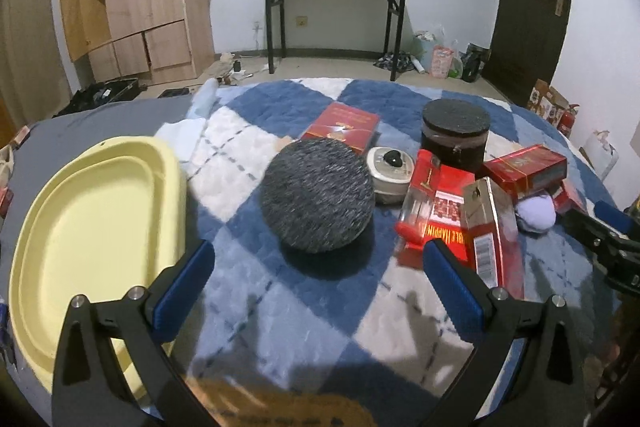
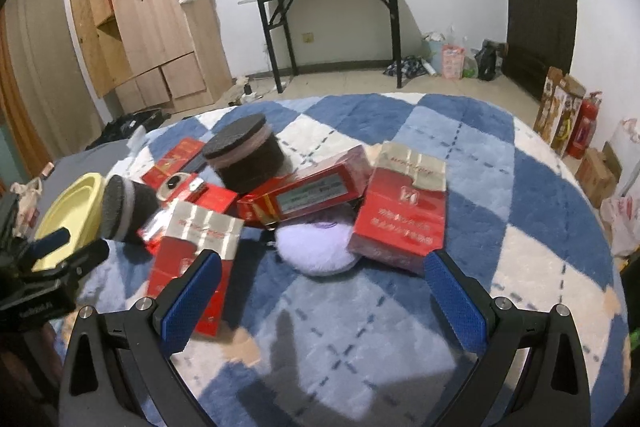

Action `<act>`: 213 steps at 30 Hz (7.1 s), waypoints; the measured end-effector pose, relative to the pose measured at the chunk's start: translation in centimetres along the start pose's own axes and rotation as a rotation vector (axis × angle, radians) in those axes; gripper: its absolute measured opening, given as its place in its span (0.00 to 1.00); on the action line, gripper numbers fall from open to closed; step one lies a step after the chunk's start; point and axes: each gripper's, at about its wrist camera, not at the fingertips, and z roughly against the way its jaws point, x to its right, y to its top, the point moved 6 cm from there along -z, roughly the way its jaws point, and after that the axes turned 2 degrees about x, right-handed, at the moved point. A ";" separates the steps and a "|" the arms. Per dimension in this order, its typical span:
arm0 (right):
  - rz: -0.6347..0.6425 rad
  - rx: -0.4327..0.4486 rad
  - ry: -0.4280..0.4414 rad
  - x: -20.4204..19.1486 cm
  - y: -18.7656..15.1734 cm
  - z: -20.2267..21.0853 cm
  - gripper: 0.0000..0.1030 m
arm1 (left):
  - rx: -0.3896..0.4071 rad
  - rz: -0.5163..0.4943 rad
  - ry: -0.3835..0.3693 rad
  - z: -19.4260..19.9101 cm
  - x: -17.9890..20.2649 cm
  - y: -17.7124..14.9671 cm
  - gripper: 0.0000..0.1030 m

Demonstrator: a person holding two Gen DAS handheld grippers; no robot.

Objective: Organize rigid objects
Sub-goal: 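Move left tool toward black round sponge while right tool approaches red HONGQIQU box, then grasp black round sponge with left tool while right tool grasps red HONGQIQU box, then carry sponge and box with both tools over the yellow tray, then open both tools to drop sponge and box into the yellow tray, then move both tools back over the rug toward the remaining objects, then grasp red-topped lighter with left tool while right tool grasps another HONGQIQU box, then lift lighter and box with both tools and carry them over the yellow tray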

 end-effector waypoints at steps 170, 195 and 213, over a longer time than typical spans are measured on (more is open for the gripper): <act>-0.152 -0.283 0.086 4.1 8.5 -15.9 0.56 | -0.057 -0.196 -0.242 -4.9 5.7 2.3 0.53; -0.104 -0.286 0.041 5.8 7.1 -13.9 0.65 | -0.082 -0.267 -0.299 -4.6 7.0 1.8 0.25; 0.147 -0.365 -0.052 3.7 5.5 -14.3 0.59 | -0.060 -0.255 -0.291 -4.6 7.2 1.4 0.25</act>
